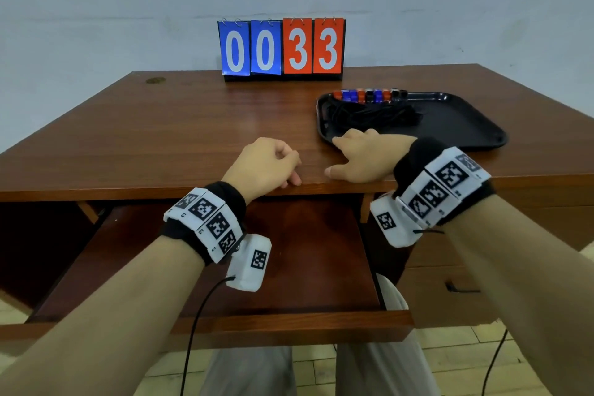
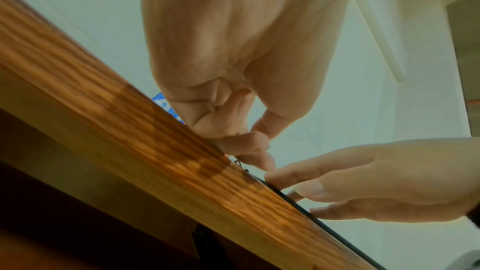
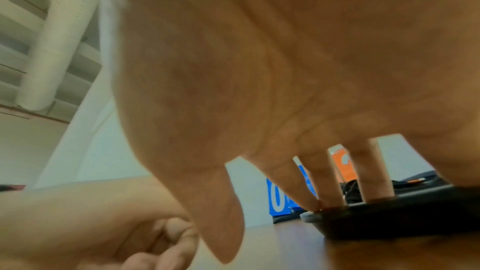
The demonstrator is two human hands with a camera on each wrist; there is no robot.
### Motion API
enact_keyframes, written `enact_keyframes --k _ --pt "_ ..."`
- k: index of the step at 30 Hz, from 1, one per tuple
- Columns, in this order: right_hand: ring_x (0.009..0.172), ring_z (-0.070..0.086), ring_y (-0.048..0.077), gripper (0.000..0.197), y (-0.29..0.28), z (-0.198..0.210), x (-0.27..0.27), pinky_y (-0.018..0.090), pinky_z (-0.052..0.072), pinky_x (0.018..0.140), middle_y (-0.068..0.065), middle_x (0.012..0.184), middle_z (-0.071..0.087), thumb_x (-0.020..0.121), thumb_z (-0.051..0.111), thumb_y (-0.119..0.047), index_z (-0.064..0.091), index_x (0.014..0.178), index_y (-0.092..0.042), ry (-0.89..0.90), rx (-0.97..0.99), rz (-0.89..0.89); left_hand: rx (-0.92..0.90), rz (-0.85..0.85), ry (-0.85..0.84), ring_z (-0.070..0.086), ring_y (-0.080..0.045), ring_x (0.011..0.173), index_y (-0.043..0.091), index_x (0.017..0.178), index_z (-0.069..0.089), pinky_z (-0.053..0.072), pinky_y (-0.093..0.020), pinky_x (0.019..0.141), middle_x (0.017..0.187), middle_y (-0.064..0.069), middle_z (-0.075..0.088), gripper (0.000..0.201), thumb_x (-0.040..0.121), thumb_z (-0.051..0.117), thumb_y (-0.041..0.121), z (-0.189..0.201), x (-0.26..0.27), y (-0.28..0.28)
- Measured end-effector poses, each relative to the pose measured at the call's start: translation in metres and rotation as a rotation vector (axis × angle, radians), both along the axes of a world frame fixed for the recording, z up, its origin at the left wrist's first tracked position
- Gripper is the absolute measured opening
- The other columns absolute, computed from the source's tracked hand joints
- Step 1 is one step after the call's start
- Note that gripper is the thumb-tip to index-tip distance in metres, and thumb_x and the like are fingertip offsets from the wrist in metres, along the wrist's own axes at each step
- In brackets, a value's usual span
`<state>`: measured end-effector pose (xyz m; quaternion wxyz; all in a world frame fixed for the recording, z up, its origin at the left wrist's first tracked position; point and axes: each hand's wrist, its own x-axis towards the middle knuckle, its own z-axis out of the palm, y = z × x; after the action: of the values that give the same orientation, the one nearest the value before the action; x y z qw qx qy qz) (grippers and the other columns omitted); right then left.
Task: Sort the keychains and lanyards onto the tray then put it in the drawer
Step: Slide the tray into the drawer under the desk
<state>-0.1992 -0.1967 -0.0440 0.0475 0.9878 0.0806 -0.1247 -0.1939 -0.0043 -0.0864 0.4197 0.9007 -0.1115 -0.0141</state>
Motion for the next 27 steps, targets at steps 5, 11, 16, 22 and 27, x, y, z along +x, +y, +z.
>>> enact_keyframes --k 5,11,16,22,27 --pt "0.148 0.016 0.034 0.081 0.017 -0.007 -0.023 0.052 0.028 0.117 0.003 0.164 0.018 0.098 0.046 -0.058 0.012 0.159 -0.018 -0.007 0.1 0.135 -0.039 0.086 -0.033 0.06 -0.004 0.045 0.018 0.094 0.066 0.04 -0.018 0.039 0.068 0.001 0.076 0.018 0.1 0.054 0.029 0.001 -0.002 0.009" --pt "0.141 0.031 0.03 0.077 0.024 -0.009 -0.031 0.045 0.035 0.114 0.005 0.155 0.036 0.097 0.053 -0.052 0.021 0.158 -0.018 -0.033 0.21 0.239 0.138 -0.005 -0.238 0.054 -0.007 0.07 0.033 0.107 0.064 0.037 -0.018 0.06 0.092 0.001 0.06 0.014 0.093 0.066 0.03 -0.002 -0.002 0.021" --pt "0.144 0.032 0.031 0.082 -0.006 -0.004 -0.034 0.046 0.035 0.115 0.007 0.159 0.031 0.094 0.059 -0.049 0.02 0.158 -0.017 -0.087 0.18 0.188 0.234 -0.198 -0.269 0.059 -0.006 0.082 0.031 0.124 0.066 0.045 -0.016 0.077 0.121 0.006 0.042 0.033 0.093 0.073 0.034 -0.004 -0.006 0.02" --pt "0.137 0.042 0.027 0.064 -0.042 -0.013 -0.04 0.043 0.04 0.112 0.006 0.149 0.042 0.095 0.062 -0.036 0.038 0.151 -0.019 -0.127 0.121 0.091 0.372 -0.25 -0.3 0.06 -0.008 0.088 0.031 0.128 0.065 0.056 -0.038 0.087 0.124 0.007 0.053 0.035 0.094 0.069 0.039 0.004 -0.004 0.014" --pt "0.13 0.049 0.023 0.053 -0.044 -0.017 -0.047 0.038 0.042 0.109 0.002 0.141 0.05 0.094 0.062 -0.03 0.049 0.145 -0.022 -0.201 0.191 0.131 0.406 -0.227 -0.29 0.058 -0.008 0.087 0.031 0.115 0.064 0.056 -0.041 0.086 0.115 0.009 0.05 0.031 0.09 0.072 0.048 0.005 -0.009 0.014"
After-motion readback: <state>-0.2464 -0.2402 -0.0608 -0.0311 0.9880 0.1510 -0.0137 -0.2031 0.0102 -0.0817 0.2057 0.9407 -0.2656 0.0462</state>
